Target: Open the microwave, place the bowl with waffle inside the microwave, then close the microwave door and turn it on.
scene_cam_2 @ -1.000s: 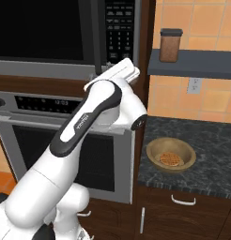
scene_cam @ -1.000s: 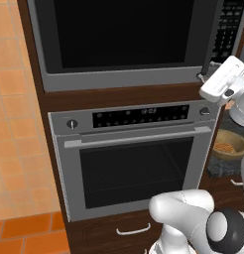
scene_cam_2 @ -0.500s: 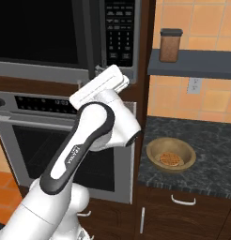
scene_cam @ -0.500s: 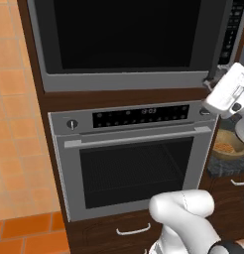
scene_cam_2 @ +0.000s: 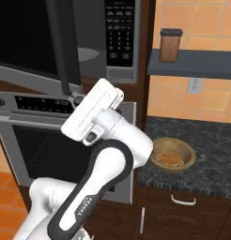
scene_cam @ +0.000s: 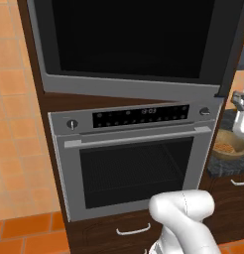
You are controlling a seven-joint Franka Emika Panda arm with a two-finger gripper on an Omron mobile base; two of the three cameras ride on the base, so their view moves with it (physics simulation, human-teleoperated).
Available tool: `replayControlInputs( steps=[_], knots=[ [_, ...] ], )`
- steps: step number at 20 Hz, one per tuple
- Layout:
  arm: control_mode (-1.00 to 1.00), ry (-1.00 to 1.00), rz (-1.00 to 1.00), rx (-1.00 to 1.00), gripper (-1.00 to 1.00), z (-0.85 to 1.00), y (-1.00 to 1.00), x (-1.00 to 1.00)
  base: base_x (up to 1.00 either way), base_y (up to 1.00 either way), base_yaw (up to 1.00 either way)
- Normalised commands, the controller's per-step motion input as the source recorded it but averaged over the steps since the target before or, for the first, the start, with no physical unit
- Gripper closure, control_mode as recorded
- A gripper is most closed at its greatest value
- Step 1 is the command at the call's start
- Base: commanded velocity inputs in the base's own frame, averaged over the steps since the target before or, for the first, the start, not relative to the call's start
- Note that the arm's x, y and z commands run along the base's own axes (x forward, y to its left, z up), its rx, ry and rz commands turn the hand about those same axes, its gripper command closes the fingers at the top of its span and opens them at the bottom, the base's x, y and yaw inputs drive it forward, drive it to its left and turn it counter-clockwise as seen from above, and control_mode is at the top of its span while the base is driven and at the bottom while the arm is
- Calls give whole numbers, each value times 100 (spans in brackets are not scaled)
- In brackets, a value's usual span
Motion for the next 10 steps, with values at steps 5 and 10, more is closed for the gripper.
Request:
replayControlInputs(
  steps=[5,10],
  knots=[
    [-100,4,8,10,-100,-6,-97,6,0,0,0],
    [-100,20,0,8,-100,0,21,100,0,0,0]
  ],
)
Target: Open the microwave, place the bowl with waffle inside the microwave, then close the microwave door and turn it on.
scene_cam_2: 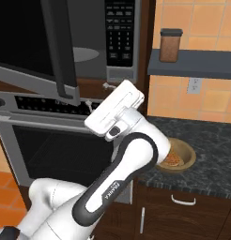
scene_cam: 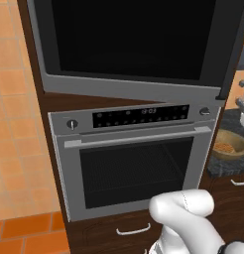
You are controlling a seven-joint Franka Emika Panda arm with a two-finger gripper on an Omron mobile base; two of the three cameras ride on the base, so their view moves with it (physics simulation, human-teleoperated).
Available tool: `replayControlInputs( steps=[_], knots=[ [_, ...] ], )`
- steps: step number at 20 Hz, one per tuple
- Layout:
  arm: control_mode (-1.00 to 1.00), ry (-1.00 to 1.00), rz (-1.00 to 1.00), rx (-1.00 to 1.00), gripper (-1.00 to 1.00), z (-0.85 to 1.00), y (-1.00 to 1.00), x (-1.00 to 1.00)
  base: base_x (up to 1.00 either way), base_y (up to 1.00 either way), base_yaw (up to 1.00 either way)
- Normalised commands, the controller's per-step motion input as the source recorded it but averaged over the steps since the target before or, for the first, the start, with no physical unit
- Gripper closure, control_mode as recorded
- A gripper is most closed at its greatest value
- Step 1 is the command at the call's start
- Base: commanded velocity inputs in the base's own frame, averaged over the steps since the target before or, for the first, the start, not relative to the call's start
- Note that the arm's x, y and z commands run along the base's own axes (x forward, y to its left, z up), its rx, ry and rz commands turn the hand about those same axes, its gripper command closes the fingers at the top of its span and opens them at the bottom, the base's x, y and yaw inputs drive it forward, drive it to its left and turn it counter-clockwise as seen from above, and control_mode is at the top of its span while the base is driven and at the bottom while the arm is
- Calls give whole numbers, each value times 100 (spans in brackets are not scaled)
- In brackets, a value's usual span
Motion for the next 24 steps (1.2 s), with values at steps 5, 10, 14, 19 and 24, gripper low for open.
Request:
replayControlInputs(
  steps=[5,10,14,19,24],
  knots=[
    [-100,3,16,0,-100,0,65,71,0,0,0],
    [-100,-34,31,0,-100,3,48,-78,0,0,0],
    [-100,-42,28,-1,-100,15,68,-100,0,0,0],
    [-100,-40,17,-13,-100,0,100,-100,0,0,0],
    [-100,-38,5,-24,-100,-7,100,-100,0,0,0]
  ],
)
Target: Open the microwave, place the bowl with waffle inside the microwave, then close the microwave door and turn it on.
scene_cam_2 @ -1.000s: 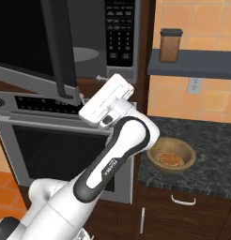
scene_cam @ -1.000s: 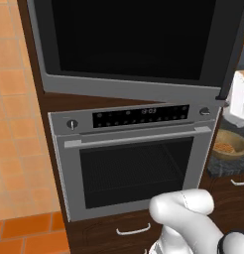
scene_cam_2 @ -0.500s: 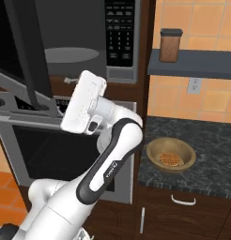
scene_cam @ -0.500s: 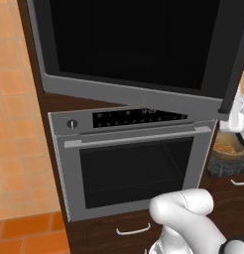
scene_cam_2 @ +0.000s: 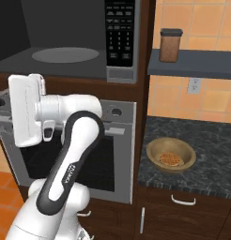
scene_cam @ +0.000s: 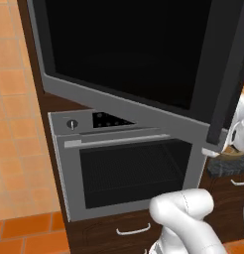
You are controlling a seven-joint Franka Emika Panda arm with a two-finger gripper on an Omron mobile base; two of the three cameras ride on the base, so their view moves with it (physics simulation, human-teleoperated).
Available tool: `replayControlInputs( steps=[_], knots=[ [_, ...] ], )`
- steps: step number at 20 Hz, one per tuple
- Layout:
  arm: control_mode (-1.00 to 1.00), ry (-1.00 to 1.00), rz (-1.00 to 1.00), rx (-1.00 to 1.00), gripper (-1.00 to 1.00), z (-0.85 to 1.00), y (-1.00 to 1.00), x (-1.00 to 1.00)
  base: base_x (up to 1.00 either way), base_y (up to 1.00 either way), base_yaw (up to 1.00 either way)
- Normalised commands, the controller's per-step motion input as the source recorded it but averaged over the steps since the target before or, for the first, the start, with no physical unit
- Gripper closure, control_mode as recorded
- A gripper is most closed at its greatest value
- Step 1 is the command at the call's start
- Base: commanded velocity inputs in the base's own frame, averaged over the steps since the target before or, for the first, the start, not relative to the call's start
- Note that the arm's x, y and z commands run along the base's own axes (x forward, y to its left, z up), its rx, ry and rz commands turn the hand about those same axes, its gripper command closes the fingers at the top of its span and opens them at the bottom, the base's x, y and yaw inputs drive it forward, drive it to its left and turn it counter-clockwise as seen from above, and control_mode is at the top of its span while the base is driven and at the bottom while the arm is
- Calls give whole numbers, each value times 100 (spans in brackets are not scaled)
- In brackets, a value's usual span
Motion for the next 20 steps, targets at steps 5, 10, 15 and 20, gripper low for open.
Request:
replayControlInputs(
  steps=[5,10,15,20],
  knots=[
    [-100,-17,-12,-21,-100,-45,97,-66,0,0,0],
    [-100,0,-60,-8,-100,-57,48,31,0,0,0],
    [-100,-10,-56,-10,-100,-45,92,6,0,0,0],
    [-100,-14,-32,-10,-100,-31,100,-27,0,0,0]
  ],
)
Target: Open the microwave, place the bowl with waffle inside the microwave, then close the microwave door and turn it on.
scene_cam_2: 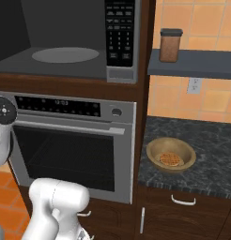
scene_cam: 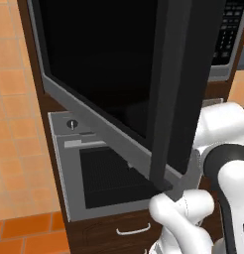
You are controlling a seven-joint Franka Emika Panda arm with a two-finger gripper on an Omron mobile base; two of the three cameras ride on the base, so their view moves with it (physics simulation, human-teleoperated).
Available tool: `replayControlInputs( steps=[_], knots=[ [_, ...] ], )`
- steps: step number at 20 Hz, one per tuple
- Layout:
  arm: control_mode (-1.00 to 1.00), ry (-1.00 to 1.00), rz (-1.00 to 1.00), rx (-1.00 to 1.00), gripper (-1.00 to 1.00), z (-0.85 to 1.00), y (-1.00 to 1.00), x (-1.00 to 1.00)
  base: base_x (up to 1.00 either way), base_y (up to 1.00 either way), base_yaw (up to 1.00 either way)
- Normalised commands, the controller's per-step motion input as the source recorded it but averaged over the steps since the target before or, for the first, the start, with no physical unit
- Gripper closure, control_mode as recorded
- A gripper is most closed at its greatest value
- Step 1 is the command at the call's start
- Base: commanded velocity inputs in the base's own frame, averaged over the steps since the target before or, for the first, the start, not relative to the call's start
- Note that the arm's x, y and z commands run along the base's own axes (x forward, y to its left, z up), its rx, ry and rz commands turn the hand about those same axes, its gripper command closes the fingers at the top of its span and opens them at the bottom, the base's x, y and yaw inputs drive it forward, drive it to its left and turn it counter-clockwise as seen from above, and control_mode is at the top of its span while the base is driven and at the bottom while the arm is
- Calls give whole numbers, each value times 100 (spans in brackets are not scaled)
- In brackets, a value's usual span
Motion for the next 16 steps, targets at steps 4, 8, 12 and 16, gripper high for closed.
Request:
replayControlInputs(
  steps=[4,8,12,16],
  knots=[
    [-100,-4,-39,0,-100,-67,-56,30,0,0,0],
    [-100,-5,-20,0,-100,-42,-100,59,0,0,0],
    [-100,-3,-20,0,-100,-41,-100,34,0,0,0],
    [-100,0,-24,0,-100,-53,-100,24,0,0,0]
  ],
)
